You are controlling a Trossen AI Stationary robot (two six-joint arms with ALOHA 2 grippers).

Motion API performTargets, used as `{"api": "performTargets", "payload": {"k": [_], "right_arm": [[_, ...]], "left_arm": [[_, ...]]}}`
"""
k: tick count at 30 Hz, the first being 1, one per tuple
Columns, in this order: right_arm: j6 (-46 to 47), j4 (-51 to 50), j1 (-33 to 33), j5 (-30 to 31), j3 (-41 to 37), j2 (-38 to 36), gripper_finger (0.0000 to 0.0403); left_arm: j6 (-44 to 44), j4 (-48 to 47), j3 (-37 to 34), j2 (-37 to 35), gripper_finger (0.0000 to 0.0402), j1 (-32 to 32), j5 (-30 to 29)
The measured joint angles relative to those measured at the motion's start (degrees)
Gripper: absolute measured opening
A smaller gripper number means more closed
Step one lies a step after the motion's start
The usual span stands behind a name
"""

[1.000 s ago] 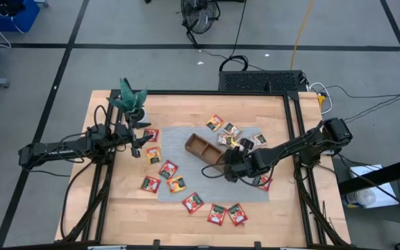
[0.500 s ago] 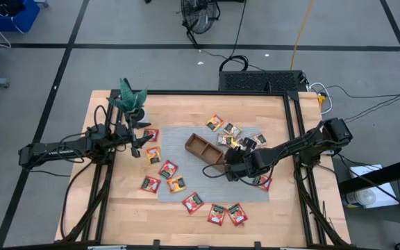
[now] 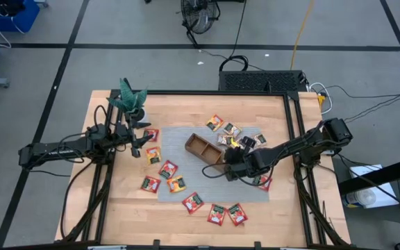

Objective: Pick & Place Tea
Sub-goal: Put the brown tea into the right part of the wooden organizer

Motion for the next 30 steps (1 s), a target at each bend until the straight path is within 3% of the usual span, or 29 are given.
{"api": "performTargets", "payload": {"k": [8, 15, 17, 20, 22, 30], "right_arm": [[-1.9, 0.7, 0.0, 1.7, 0.0, -0.5, 0.0047], [-8.5, 8.1, 0.0, 2.4, -0.1, -5.2, 0.0054], [-11.4, 12.2, 0.0, -1.5, -0.1, -6.8, 0.0053], [-14.6, 14.4, -1.8, -13.5, 1.9, -7.5, 0.0028], [-14.5, 9.0, -3.6, -19.5, 6.0, -6.6, 0.0008], [-15.2, -17.9, -6.2, -21.7, 25.5, 5.7, 0.0000]], "left_arm": [[0.0, 0.0, 0.0, 0.0, 0.0234, 0.0, 0.0], [0.0, 0.0, 0.0, 0.0, 0.0234, 0.0, 0.0], [0.0, 0.0, 0.0, 0.0, 0.0235, 0.0, 0.0], [0.0, 0.0, 0.0, 0.0, 0.0235, 0.0, 0.0], [0.0, 0.0, 0.0, 0.0, 0.0234, 0.0, 0.0], [0.0, 0.0, 0.0, 0.0, 0.0235, 0.0, 0.0]]}}
